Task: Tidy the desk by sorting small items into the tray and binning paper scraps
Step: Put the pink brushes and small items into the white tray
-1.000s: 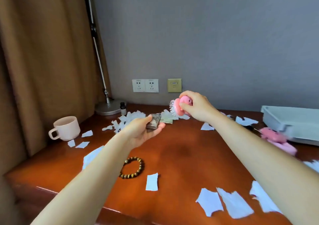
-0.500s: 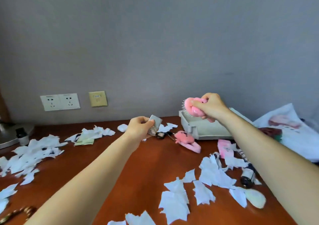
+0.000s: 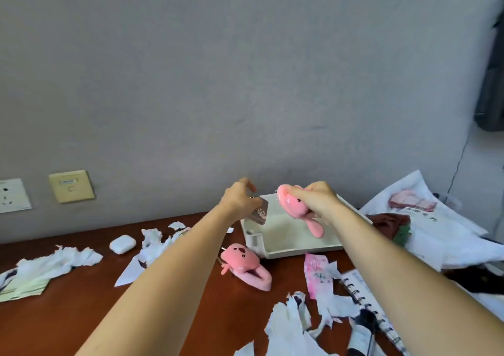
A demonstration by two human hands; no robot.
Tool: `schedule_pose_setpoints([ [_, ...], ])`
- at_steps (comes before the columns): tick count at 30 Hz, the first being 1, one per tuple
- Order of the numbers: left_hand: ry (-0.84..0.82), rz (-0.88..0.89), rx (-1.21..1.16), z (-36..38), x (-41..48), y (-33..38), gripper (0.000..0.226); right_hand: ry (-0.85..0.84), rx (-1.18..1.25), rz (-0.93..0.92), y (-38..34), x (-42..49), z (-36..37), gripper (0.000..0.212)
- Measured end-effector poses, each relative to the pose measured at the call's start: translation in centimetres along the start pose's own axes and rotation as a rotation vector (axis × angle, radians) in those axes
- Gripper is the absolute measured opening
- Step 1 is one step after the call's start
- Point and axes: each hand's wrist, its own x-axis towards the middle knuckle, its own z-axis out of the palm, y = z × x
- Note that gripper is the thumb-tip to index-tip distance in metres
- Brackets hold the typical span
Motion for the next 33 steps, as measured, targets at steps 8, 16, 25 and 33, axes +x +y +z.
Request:
schedule_pose_setpoints([
  [8,-0.090,0.047,0.228,4.2,3.7,-2.3,0.025,0.030,-0.181,0.040,3.1,5.1,4.0,0.038],
  [16,-0.136,0.074,0.528,6.3,5.4,-3.9,0.029,-0.056,-0.157,0.121,4.8,6.2,5.3,0.044],
  [25,-0.167,0.088,0.793,7.2,5.6,-4.0,0.030,-0.359,-0.240,0.112,4.3,6.2,3.8,0.031],
  [33,-0.179,0.095,0.908,6.6,5.5,-4.0,0.031,-0.448,-0.721,0.034,2.7,5.6,3.7,0.045],
])
